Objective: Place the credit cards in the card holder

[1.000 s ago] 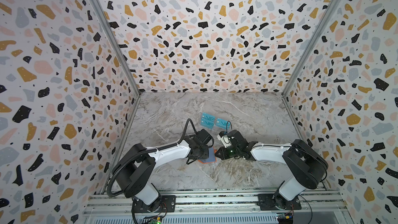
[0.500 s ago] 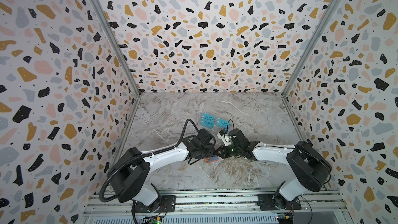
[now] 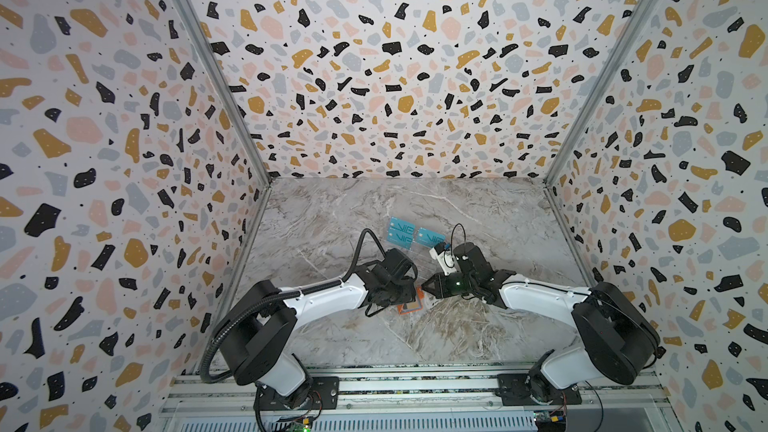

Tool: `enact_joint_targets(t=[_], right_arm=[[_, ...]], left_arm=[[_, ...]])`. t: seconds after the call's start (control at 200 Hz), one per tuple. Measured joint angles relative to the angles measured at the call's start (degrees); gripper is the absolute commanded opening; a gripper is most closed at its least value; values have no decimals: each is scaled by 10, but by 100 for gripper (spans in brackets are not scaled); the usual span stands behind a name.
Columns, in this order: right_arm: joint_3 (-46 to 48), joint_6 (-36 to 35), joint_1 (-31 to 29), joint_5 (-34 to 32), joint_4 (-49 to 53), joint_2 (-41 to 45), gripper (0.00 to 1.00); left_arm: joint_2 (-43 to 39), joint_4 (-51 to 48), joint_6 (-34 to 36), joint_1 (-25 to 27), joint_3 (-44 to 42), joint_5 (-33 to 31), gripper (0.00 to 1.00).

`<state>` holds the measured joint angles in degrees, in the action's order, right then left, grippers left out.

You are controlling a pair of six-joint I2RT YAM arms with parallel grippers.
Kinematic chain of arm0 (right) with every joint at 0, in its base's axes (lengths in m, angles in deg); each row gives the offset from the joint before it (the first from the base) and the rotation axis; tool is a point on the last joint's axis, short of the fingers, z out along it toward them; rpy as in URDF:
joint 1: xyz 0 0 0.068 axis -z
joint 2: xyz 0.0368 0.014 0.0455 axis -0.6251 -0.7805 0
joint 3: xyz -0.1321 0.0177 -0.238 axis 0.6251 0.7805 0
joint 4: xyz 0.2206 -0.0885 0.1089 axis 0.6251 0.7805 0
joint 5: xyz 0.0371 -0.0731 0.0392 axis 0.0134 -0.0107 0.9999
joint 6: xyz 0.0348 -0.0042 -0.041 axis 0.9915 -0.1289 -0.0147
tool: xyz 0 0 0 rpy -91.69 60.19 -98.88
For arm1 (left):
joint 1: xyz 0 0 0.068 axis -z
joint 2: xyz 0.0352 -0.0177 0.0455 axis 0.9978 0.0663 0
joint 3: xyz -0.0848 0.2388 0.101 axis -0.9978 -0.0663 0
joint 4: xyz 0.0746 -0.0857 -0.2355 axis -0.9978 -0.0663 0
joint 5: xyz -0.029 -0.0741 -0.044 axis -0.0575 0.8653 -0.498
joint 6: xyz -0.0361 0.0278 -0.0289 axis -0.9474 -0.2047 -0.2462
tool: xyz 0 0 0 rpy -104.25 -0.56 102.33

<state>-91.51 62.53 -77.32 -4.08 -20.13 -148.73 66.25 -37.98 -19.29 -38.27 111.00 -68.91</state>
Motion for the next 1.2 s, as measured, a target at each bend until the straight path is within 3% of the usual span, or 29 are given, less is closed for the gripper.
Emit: enact_joint_targets(t=[0.325,0.706,1.201], right_arm=[[2,1,14,3,-2,18,14],[11,5,26,33,-38,14,14],[-37,-13,15,88,-83,-103,14]], left_arm=[[27,47,-7,1,9,20,68],[38,128,-16,2,-35,36,69],[-1,162,-39,6,-92,28,68]])
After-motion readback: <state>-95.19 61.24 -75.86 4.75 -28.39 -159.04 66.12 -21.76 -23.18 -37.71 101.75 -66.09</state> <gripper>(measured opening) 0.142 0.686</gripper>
